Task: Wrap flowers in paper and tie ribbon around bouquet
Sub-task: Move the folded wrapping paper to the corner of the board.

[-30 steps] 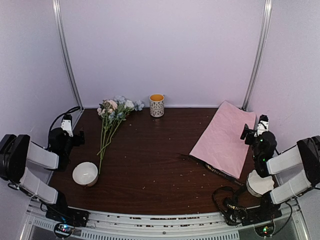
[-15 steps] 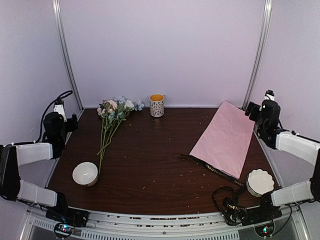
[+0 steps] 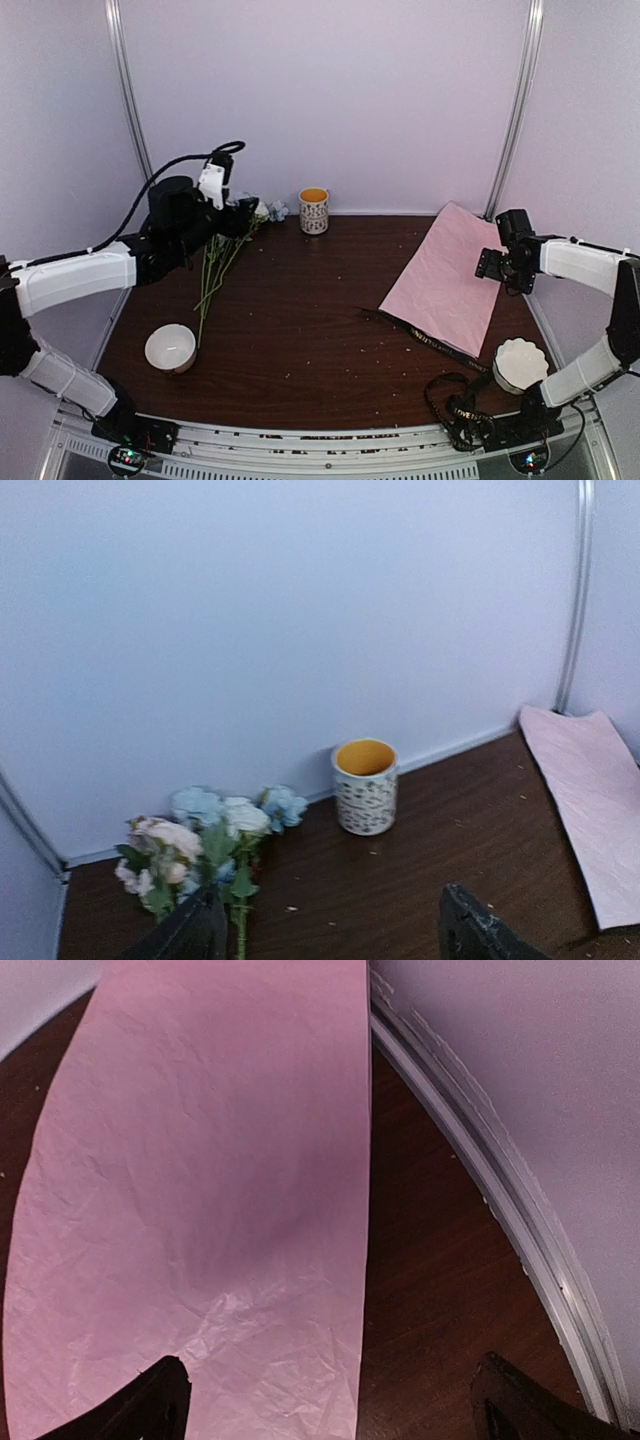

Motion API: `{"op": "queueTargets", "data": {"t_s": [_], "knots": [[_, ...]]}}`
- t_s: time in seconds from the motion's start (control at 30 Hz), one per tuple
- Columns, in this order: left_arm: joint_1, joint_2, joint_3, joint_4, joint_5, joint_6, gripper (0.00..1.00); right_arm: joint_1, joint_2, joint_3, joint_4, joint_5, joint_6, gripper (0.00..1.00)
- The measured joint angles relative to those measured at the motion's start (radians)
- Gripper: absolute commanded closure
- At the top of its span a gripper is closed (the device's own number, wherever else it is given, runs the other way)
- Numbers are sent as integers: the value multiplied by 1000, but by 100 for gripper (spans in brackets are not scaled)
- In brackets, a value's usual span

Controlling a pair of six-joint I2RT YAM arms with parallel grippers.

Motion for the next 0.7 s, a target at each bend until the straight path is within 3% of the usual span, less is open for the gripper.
{"op": "queueTargets", "data": {"t_s": [0.23,0.4,0.57,0.7], "knots": [[-130,451,383,-202,369,-89,25,-29,165,57,-132,-90,73,0],[-197,734,639,-363,591,-124,20,-29,179,26,-153,-171,109,0],[-224,968,907,-491,740,-185,19,-29,181,-16,-146,-239,130,0],[-220,1069,1009,-552,800,-229,19,-28,197,-25,-124,-289,127,1]]}}
